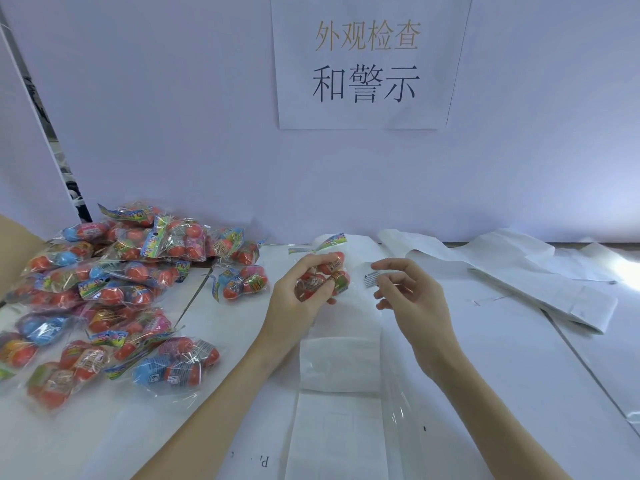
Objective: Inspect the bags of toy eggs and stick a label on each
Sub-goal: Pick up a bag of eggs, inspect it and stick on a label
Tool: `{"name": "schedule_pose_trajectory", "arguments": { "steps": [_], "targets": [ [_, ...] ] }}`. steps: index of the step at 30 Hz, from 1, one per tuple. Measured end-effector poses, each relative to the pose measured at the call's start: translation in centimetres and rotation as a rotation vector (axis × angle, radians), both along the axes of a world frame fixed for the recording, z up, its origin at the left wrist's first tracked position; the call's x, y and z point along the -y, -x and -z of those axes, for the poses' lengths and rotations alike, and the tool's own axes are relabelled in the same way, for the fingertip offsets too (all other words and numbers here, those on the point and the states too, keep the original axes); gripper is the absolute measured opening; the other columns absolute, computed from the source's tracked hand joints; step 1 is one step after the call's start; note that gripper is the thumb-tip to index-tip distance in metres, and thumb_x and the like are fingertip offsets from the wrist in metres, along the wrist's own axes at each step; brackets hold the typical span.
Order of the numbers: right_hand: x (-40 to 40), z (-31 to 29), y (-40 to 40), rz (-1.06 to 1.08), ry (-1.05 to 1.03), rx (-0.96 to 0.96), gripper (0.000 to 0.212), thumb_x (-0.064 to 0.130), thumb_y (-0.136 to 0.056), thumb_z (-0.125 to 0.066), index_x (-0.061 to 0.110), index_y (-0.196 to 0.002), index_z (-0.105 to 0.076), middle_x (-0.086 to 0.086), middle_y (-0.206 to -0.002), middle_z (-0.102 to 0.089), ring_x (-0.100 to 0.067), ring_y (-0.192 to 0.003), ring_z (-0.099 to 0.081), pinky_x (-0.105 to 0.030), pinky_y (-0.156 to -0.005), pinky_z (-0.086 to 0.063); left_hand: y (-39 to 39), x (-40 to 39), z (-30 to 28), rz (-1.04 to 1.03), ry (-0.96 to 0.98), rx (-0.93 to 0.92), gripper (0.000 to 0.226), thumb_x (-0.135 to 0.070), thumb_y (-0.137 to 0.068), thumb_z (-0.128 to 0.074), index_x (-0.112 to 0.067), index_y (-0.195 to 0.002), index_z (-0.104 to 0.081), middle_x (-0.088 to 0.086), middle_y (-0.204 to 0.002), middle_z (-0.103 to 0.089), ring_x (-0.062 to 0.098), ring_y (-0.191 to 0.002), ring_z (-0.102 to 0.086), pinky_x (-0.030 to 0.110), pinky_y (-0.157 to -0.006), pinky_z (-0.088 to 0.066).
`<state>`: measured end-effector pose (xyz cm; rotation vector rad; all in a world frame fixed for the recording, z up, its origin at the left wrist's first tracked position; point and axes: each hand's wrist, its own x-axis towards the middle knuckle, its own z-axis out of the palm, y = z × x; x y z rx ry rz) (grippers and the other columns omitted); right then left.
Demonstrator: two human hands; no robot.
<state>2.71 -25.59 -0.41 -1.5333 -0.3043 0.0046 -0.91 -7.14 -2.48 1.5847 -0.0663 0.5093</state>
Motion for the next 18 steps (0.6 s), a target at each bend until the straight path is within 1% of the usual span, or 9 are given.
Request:
{"name": "schedule_pose_trajectory", "arguments": {
  "steps": [2,4,7,9,11,14,18],
  "targets": [
    [-0.2,0.1,0.17,-0.036,0.01,0.011,0.024,0.005,-0.098,-0.065,0.026,-0.104,-0.076,0.006,-0.077,-0.071,-0.015,-0.075,-0.071,-0.022,-0.07,-0.056,-0.1,0.09,0.13,0.027,-0.039,0.011,0.048,0.014,-0.093,-0.059,-0.021,-0.124,-0.072,-0.005,-0.134,-0.068,0.021,-0.112,-0.069,0.027,-0.079,-0.059],
    [-0.48,0.23,0.36,-0.054,0.012,0.005,0.023,0.009,-0.096,-0.07,0.028,-0.109,-0.074,0.002,-0.08,-0.075,-0.017,-0.078,-0.074,-0.023,-0.073,-0.058,-0.07,0.32,0.18,0.056,-0.061,0.03,0.051,0.017,-0.091,-0.058,-0.019,-0.126,-0.071,-0.003,-0.138,-0.066,0.025,-0.117,-0.067,0.029,-0.081,-0.06],
    [-0.78,0.42,0.46,-0.037,0.029,0.001,0.023,0.013,-0.095,-0.074,0.028,-0.113,-0.071,-0.001,-0.085,-0.078,-0.016,-0.08,-0.075,-0.027,-0.081,-0.06,0.05,0.58,0.23,0.106,-0.052,0.054,0.049,0.013,-0.09,-0.061,-0.018,-0.127,-0.07,0.0,-0.14,-0.064,0.031,-0.119,-0.067,0.032,-0.083,-0.061],
    [-0.75,0.45,0.45,-0.022,0.021,-0.01,0.023,0.014,-0.095,-0.075,0.028,-0.112,-0.071,-0.002,-0.085,-0.078,-0.016,-0.081,-0.074,-0.029,-0.083,-0.059,0.14,0.64,0.23,0.121,-0.028,0.046,0.048,0.013,-0.091,-0.062,-0.017,-0.127,-0.069,0.003,-0.142,-0.063,0.032,-0.119,-0.067,0.038,-0.086,-0.062],
    [-0.67,0.43,0.43,-0.015,0.01,-0.016,0.022,0.013,-0.095,-0.075,0.028,-0.111,-0.071,-0.002,-0.086,-0.078,-0.016,-0.081,-0.074,-0.027,-0.082,-0.058,0.22,0.65,0.18,0.123,-0.008,0.033,0.045,0.011,-0.092,-0.064,-0.014,-0.128,-0.068,0.006,-0.143,-0.062,0.032,-0.117,-0.069,0.043,-0.089,-0.062],
    [-0.69,0.49,0.49,-0.018,0.001,-0.016,0.021,0.013,-0.095,-0.075,0.027,-0.109,-0.072,-0.002,-0.084,-0.078,-0.015,-0.08,-0.074,-0.019,-0.076,-0.055,0.28,0.73,0.05,0.115,0.0,0.028,0.038,0.001,-0.094,-0.069,-0.014,-0.128,-0.069,0.007,-0.142,-0.062,0.031,-0.114,-0.07,0.046,-0.089,-0.062],
    [-0.76,0.58,0.53,-0.021,0.009,-0.003,0.02,0.01,-0.094,-0.074,0.028,-0.105,-0.074,-0.003,-0.082,-0.076,-0.017,-0.081,-0.074,-0.022,-0.078,-0.058,0.22,0.86,0.12,0.074,0.001,0.023,0.035,0.003,-0.095,-0.071,-0.013,-0.126,-0.071,0.009,-0.138,-0.063,0.03,-0.115,-0.069,0.047,-0.087,-0.063]
  ]
}}
